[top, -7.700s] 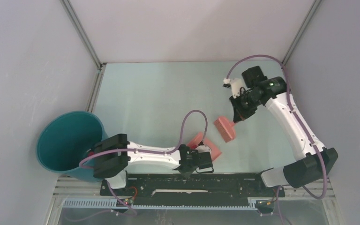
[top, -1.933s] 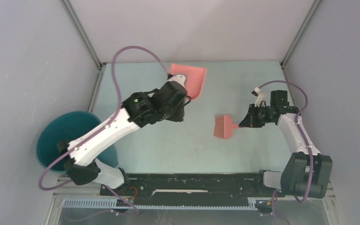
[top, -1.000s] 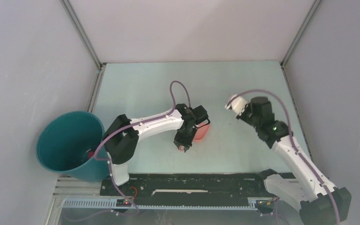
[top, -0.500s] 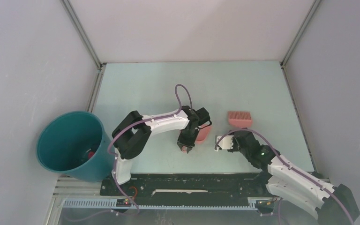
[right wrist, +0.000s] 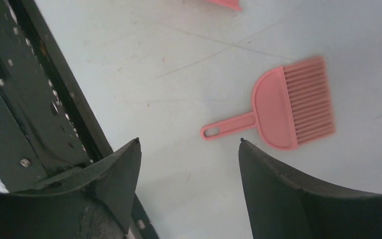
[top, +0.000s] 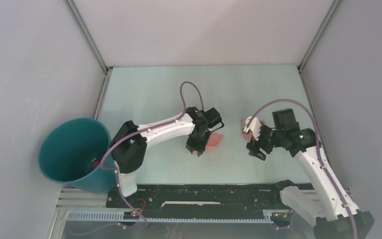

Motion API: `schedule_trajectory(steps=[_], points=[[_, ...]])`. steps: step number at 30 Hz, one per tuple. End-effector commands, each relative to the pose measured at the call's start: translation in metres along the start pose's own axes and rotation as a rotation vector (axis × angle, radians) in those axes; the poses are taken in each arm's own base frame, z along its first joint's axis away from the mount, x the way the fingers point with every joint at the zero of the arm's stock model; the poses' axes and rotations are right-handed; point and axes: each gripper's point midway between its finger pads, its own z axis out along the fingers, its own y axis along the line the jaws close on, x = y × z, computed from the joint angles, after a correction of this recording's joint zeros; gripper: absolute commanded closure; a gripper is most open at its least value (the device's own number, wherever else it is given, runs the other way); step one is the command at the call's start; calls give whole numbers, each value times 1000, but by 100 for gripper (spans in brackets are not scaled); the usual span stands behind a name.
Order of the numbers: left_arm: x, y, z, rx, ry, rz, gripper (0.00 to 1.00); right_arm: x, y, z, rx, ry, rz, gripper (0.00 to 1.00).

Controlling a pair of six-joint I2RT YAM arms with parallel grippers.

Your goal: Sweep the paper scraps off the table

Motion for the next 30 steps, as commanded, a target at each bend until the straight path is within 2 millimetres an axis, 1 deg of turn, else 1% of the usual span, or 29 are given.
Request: schedule_trajectory(steps=[1, 3, 4, 6, 8, 11, 14, 16, 17, 18, 19, 20, 21, 22, 23, 24, 25, 27, 28, 30], points=[[-24, 2, -51, 31, -159, 46, 62, -20, -12, -14, -81, -185, 294, 23], [-29, 2, -63, 35, -185, 57, 62, -20, -41, -19, -19, -246, 472, 24], [-31, 4, -69, 24, -201, 64, 61, -20, -54, -23, 1, -278, 591, 24], [-35, 6, -79, 17, -230, 74, 61, -18, -72, -31, 1, -346, 746, 25], [-38, 9, -84, 5, -248, 83, 60, -14, -85, -37, -18, -411, 861, 25], [-40, 14, -79, -30, -245, 100, 60, -3, -100, -39, -22, -453, 977, 25], [-45, 17, -79, -53, -299, 80, 60, 6, -111, -43, -12, -491, 1037, 22], [-49, 16, -86, -42, -385, 81, 60, 11, -120, -47, 34, -510, 1060, 21], [-51, 16, -89, -33, -427, 87, 56, 14, -124, -48, 57, -516, 1068, 20], [-55, 22, -97, -50, -483, 76, 48, 15, -128, -49, 82, -514, 1078, 20], [-58, 29, -104, -71, -538, 62, 43, 18, -133, -49, 117, -504, 1088, 18], [-63, 38, -112, -102, -599, 52, 35, 19, -139, -49, 153, -497, 1100, 17], [-65, 49, -119, -139, -660, 45, 26, 21, -145, -50, 192, -481, 1108, 13], [-75, 57, -130, -167, -752, 37, 15, 20, -148, -51, 224, -467, 1102, 4], [-80, 67, -140, -203, -833, 25, 3, 15, -151, -52, 251, -461, 1073, 1], [-85, 76, -149, -231, -912, 9, 1, 13, -153, -51, 298, -438, 1048, 0], [-90, 84, -155, -259, -988, -7, 0, 13, -158, -50, 371, -413, 1033, 0], [-97, 93, -165, -264, -1098, -52, 0, 16, -168, -49, 523, -390, 1025, 0], [-99, 94, -168, -262, -1114, -67, 0, 15, -170, -49, 563, -391, 1013, 0], [-103, 91, -173, -259, -1103, -51, 0, 11, -172, -52, 598, -428, 1020, 0]])
